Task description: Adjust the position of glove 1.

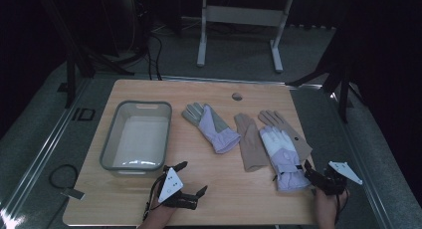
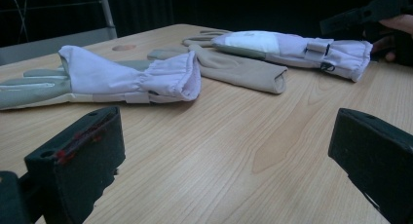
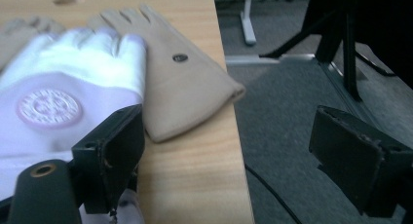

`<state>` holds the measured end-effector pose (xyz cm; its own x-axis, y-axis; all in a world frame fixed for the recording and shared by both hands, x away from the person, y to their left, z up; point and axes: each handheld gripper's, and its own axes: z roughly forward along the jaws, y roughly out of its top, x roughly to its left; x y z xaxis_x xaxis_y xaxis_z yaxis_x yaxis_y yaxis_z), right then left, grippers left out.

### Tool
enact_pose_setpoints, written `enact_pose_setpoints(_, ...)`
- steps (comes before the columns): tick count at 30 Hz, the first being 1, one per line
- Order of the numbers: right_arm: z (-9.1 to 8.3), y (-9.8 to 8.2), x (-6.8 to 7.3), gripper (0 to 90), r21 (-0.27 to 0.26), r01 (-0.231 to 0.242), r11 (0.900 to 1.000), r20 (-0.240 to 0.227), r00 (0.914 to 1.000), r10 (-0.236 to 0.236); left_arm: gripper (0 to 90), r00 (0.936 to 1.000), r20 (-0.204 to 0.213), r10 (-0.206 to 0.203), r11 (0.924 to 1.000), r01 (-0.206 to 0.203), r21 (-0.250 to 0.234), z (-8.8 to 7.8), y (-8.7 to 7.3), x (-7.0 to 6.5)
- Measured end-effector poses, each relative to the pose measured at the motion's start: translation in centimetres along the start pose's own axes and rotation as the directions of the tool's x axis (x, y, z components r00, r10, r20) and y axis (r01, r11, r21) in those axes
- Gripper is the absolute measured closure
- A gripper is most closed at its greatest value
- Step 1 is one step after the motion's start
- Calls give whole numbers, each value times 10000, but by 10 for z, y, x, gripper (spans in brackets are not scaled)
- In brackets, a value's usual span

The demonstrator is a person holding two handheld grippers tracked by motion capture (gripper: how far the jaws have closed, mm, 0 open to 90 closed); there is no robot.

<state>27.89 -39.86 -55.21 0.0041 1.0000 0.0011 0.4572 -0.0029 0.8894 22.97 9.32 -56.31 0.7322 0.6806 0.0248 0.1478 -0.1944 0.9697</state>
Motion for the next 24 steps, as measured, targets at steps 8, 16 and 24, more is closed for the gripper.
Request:
enact_pose_setpoints(8,2,5,-1,123,597,-2,9982,-181,9998,13,0,10000,19,49,10000,-49,35,0,0,0)
enact_pose_setpoints(16,-4,44,3,119,559,385,9977,-975,9947,-329,0,10000,61,7,10000,-7,-24,0,0,0)
enact_pose_setpoints(24,-13,87,12,108,-141,308,9994,-1361,9902,-324,0,10000,66,9,10000,-9,-15,0,0,0)
